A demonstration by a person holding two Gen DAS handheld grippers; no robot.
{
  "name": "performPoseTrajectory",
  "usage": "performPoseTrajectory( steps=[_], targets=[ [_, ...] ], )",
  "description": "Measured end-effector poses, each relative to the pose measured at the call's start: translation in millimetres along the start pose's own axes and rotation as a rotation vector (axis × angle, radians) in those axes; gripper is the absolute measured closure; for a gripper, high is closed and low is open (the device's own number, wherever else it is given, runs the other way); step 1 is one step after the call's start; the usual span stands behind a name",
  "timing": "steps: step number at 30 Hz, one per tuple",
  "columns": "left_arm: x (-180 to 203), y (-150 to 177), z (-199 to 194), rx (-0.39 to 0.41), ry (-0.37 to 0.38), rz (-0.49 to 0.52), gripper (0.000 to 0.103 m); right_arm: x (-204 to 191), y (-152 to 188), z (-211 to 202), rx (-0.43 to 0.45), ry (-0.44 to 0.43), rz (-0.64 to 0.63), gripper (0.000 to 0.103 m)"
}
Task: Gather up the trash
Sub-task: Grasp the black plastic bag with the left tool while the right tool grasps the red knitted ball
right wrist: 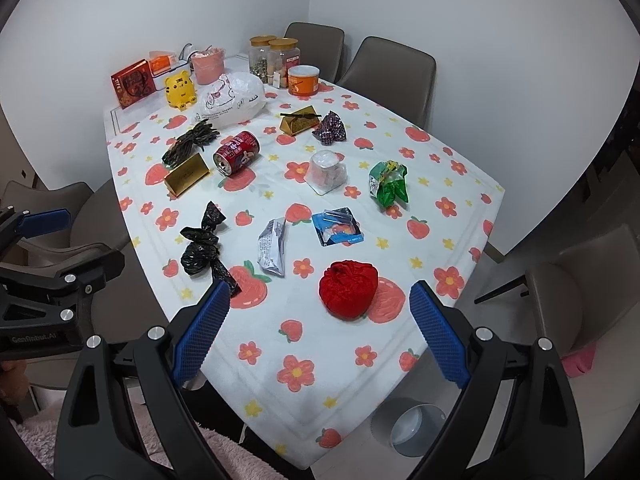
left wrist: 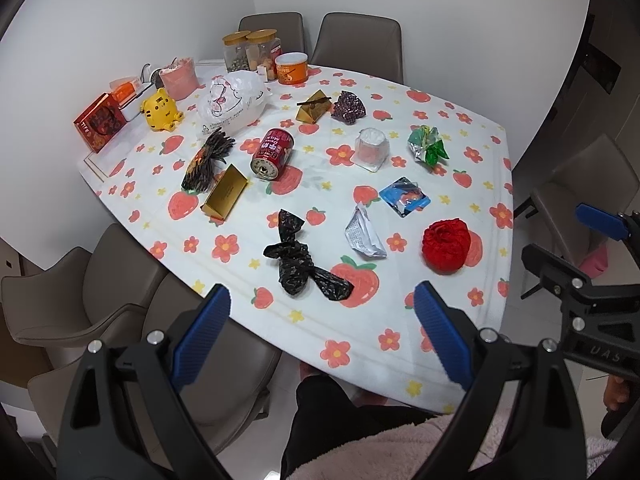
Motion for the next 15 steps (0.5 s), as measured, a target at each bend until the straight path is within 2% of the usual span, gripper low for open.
performPoseTrajectory(
  steps=[6,9,15],
  targets=[
    [-9.3,1.0,41.5,-0.012,-0.023,-0.003,0.01,3.6,3.9,42.7,-0.016,-0.001,0.021,0.015],
    [-18.7,0.1,73.7,-0.014,-0.019,-0.005,0.01,1.8,5.6,71.0,-0.016,0.026,0.004,0.015],
    [-39.3,-4.5,134.1,-0.046,-0.009,-0.025,0.01,4.4,13.2,133.8,-0.058,0.025,0.033,0.015]
  ],
)
Point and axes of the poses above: each gripper's, at about its wrist camera, not at the fingertips, and z roughly the way its jaws point, x to its right, y to its underside, the point moved 3 cm from there along z, roughly the way its jaws point, and after that the axes turned 6 degrees about y, right-handed, at the moved point
